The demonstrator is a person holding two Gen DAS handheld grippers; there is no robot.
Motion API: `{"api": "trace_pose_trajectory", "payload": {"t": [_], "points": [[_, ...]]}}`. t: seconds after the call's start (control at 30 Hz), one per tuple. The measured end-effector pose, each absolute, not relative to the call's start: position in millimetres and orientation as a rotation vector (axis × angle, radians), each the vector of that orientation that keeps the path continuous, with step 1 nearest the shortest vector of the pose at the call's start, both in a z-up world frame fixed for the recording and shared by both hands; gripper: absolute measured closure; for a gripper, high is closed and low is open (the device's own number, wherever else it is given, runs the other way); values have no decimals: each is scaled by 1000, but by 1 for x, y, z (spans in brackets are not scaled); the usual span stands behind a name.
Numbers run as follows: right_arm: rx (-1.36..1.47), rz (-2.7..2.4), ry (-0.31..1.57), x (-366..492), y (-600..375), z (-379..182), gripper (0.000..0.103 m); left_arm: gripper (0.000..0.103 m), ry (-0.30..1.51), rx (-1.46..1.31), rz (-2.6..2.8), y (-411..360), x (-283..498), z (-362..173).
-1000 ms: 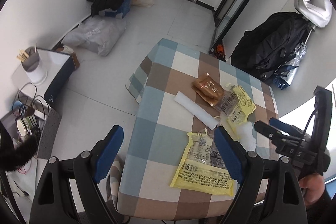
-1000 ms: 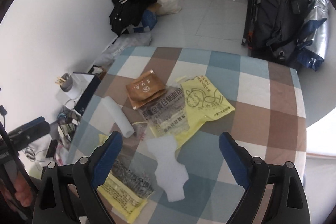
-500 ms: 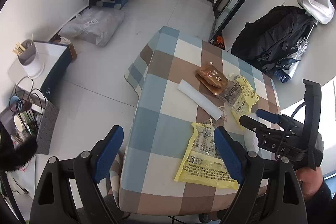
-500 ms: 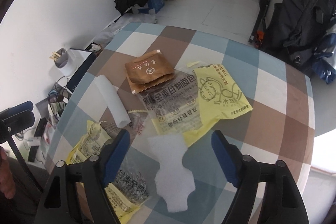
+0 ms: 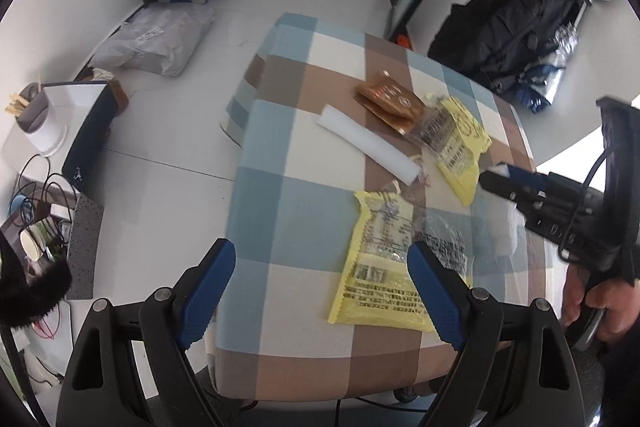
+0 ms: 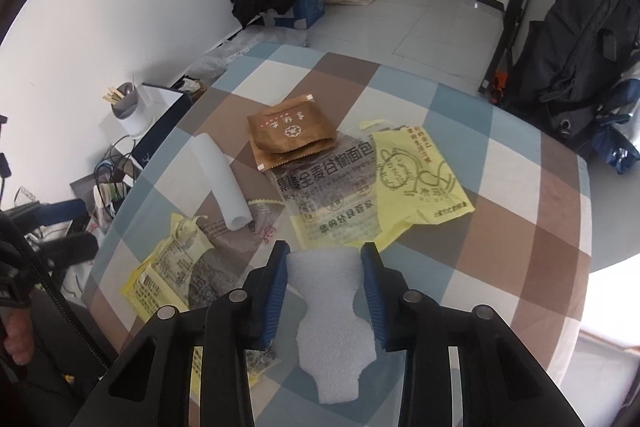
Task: Collect trash
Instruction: 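Close the left gripper on the yellow plastic bag while the right gripper holds the foam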
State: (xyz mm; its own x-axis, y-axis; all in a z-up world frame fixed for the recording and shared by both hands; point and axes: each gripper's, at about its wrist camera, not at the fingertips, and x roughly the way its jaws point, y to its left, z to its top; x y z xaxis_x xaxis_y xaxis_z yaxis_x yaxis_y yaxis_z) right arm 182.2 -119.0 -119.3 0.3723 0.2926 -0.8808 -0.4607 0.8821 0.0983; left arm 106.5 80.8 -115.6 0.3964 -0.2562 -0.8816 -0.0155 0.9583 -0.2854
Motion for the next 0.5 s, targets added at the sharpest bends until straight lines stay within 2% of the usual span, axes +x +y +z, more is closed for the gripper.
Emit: {"api": "trace_pose_trajectory", "payload": {"t": [0.5], "points": [[-38, 452, 1037, 177, -175, -93, 68, 17, 1242, -152, -274, 29, 110, -140]]}}
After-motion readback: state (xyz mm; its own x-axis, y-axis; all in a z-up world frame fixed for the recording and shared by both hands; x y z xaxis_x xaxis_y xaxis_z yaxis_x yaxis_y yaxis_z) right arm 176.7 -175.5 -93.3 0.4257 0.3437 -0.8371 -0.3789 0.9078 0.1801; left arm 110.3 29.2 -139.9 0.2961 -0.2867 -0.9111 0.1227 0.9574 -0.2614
